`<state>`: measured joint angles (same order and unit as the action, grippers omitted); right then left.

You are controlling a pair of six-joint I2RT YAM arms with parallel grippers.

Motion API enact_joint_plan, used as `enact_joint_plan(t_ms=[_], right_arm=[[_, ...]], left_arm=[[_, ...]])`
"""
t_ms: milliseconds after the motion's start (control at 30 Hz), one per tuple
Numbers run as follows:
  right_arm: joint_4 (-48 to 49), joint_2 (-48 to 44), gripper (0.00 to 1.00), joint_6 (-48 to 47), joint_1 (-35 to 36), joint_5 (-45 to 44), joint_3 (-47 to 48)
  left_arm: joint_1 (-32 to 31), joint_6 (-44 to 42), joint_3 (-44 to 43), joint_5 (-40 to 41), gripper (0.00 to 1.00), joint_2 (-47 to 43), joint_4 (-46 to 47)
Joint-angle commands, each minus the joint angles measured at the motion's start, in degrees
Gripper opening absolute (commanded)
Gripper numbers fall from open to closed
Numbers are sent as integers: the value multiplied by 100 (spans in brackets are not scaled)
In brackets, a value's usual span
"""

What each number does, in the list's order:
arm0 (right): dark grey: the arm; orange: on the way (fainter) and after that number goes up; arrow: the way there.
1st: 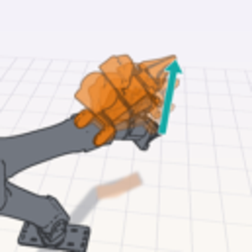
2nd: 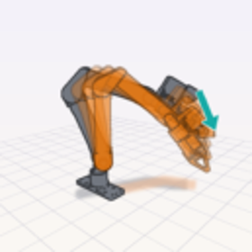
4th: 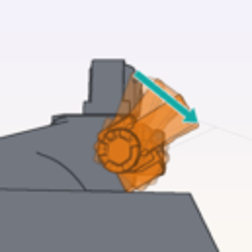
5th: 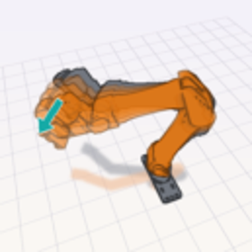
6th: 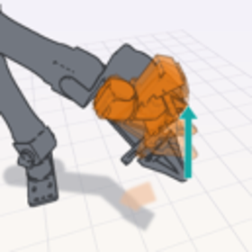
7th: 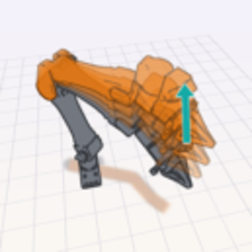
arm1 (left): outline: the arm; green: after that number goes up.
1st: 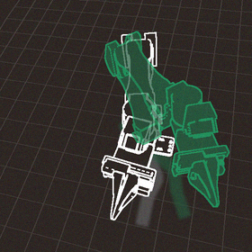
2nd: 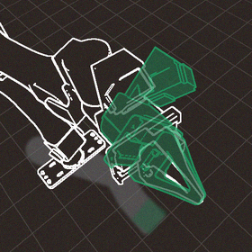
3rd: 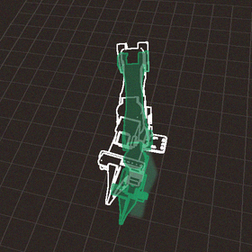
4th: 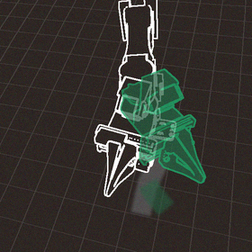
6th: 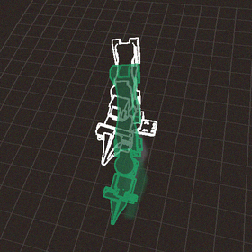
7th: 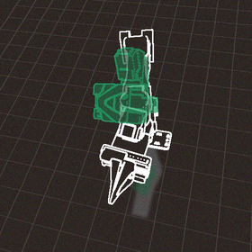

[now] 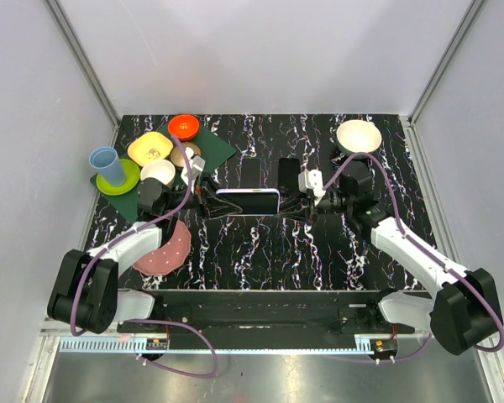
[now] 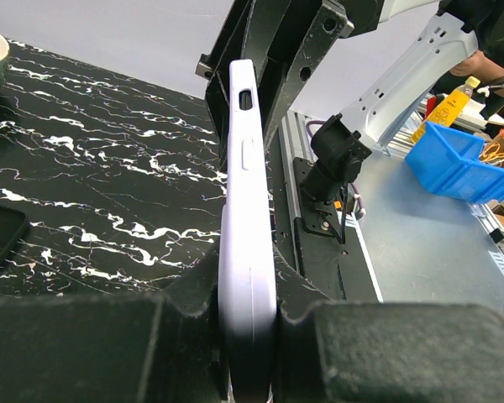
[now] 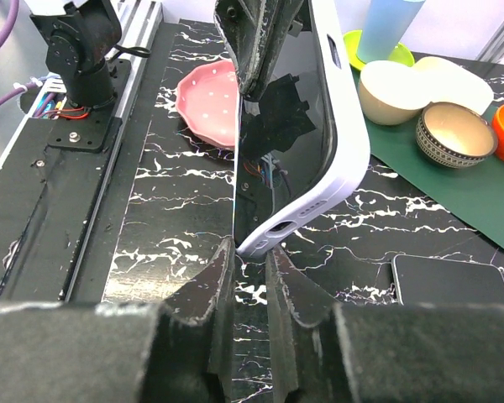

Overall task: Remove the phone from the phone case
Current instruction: Remove the phone case from the phone.

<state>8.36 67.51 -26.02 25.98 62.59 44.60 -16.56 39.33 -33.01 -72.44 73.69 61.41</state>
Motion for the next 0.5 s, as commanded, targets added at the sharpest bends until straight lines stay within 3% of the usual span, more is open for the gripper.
enact_joint_plan(t_ms=[0,467], right_arm=[[17,-97,17,-448,65,-361,-48],[-54,-106,17,-650,92,-502,-65]], left_arm=[[-41,136,-355,-42,0,-39,627],[-49,154,-337,-68,0,-39,671]])
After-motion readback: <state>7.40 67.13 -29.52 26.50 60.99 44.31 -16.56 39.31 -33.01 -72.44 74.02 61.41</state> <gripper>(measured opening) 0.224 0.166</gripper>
